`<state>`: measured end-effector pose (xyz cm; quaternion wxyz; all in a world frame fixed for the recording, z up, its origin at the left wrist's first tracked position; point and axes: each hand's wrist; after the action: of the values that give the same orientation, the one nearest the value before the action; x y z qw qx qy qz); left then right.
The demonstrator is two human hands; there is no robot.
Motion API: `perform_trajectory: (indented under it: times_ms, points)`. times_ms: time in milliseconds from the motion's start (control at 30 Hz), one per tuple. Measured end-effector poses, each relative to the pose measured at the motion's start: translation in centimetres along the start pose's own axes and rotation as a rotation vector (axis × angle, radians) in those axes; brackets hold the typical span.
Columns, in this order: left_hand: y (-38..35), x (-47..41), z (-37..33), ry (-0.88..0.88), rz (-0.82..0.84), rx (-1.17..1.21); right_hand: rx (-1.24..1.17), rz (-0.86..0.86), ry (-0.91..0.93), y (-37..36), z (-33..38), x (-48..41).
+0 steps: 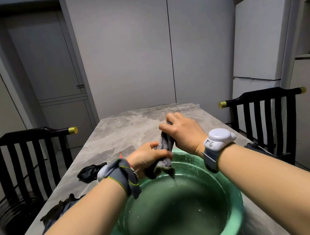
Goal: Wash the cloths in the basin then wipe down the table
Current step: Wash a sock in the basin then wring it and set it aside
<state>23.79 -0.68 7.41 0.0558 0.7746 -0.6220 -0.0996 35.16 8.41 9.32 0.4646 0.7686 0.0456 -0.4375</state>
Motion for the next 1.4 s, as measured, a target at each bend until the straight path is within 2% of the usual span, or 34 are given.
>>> perform_trajectory:
  times_ms: [67,133,167,233,267,333,400,433,467,500,567,600,667,733,767,867,967,1100,1167,1233,1300,1400]
  points:
    - [0.6,-0.2,0.1,-0.066,0.044,-0.527,-0.021,0.399,-0.045,0.5,0.4,0.0]
    - [0.5,0.2,0.5,-0.173,0.087,-1.026,-0.087,0.751,-0.178,0.7,1.3,-0.6]
    - [0.3,0.5,0.8,-0.219,0.089,-1.187,-0.161,0.864,-0.24,0.9,1.9,-1.0]
    - [0.1,0.8,1.8,-0.318,0.031,-1.351,-0.28,0.99,-0.345,1.2,2.0,-1.6]
    - [0.3,1.0,2.1,-0.345,-0.012,-1.321,-0.354,1.007,-0.414,1.1,2.0,-1.9]
    - [0.8,0.7,2.2,-0.298,-0.147,-1.0,-0.624,0.909,-0.582,0.6,1.7,-1.9]
    - [1.5,0.1,1.5,-0.125,-0.285,-0.571,-0.825,0.573,-0.637,0.2,2.0,-1.5]
    - [2.0,-0.1,1.2,-0.017,-0.28,-0.358,-0.784,0.407,-0.581,0.1,2.2,-1.4]
    - [2.1,-0.1,0.8,0.083,-0.221,-0.143,-0.687,0.317,-0.487,-0.3,2.1,-1.0]
    - [2.4,-0.2,0.5,0.148,-0.153,0.028,-0.548,0.299,-0.355,-0.2,2.3,-0.6]
    - [3.1,0.0,0.3,0.16,-0.005,0.15,-0.28,0.352,-0.127,-0.4,2.5,-0.1]
    - [3.3,0.3,0.1,0.155,0.076,0.131,-0.199,0.328,-0.047,-0.6,2.5,0.0]
    - [3.4,1.1,-0.7,0.161,0.208,0.063,-0.141,0.174,0.04,-1.0,2.6,0.2]
    - [3.5,1.8,-1.4,0.143,0.273,0.072,-0.216,0.093,0.055,-1.7,2.4,0.1]
    - [3.8,1.8,-1.5,0.112,0.279,0.068,-0.297,0.129,0.043,-1.3,2.5,0.0]
    - [4.1,1.7,-2.1,0.052,0.273,-0.158,-0.509,0.294,-0.117,-0.8,2.6,0.1]
    - [3.8,1.2,-2.1,-0.018,0.165,-0.649,-0.546,0.506,-0.257,-0.8,2.8,0.5]
    - [3.6,1.4,-1.1,-0.331,0.15,-1.189,-0.711,0.813,-0.453,-0.8,3.8,0.8]
    - [4.1,1.4,0.0,-0.571,0.065,-1.386,-0.775,0.929,-0.528,-0.3,4.1,0.9]
    - [4.7,1.3,1.2,-0.867,-0.062,-1.48,-0.852,1.01,-0.61,0.3,4.3,1.0]
    - [4.8,1.3,2.2,-1.037,-0.128,-1.53,-0.91,1.121,-0.69,0.7,4.4,1.2]
    - [3.8,1.3,3.6,-1.122,-0.146,-1.524,-0.968,1.301,-0.765,0.5,3.6,1.5]
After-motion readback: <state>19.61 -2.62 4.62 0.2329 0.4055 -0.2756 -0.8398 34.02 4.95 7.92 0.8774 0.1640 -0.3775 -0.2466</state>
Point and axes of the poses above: each hand's wrist, its own x-axis away from the middle knuckle, its own y-axis out of the back of the hand, z = x × y, and after that the axes turned 12 degrees about -y, right-handed
